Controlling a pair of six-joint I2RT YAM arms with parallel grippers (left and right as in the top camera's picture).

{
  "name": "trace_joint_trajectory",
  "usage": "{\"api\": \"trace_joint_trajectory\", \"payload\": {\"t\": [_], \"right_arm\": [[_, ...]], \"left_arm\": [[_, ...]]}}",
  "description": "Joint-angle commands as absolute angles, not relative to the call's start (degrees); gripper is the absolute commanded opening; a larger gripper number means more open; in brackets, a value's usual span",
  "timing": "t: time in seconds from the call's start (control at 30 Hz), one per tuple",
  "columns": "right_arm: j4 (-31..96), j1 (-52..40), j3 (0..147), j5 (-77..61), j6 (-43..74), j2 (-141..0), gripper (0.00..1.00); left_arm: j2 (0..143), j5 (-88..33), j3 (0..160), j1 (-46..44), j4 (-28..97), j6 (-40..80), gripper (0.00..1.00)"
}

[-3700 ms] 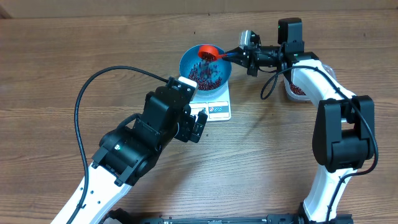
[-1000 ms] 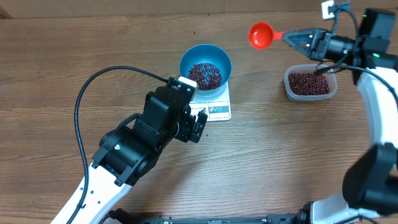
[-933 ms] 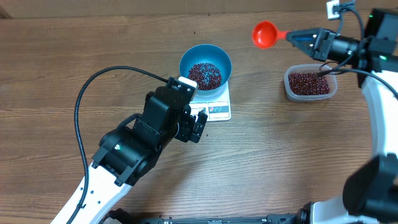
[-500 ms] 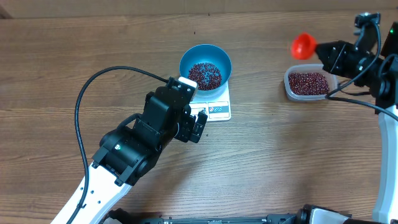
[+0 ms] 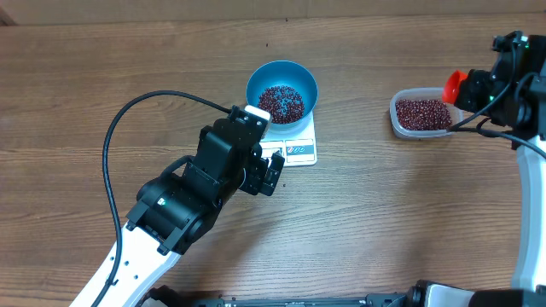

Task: Scoop item into bowl and weigh 150g on scale
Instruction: 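Move the empty scoop back right to the bean tub, then dig the red scoop into the beans again with the right gripper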

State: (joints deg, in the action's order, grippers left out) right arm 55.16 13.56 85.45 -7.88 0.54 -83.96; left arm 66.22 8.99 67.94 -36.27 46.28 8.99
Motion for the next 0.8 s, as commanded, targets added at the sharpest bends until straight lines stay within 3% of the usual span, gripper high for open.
{"api": "trace_joint_trajectory", "payload": {"t": [0.0,0.77], "right_arm": [[55.18,13.89,85.56,-6.46,-1.15,-87.77,0.04],[53.19,13.85,85.54,1.48,-1.1,-104.14,0.04]], "left_arm": [[65.23,9.37,68.07,-36.01,46.26,9.41,1.0],[65.23,9.37,68.07,-36.01,46.26,9.41,0.99]]}}
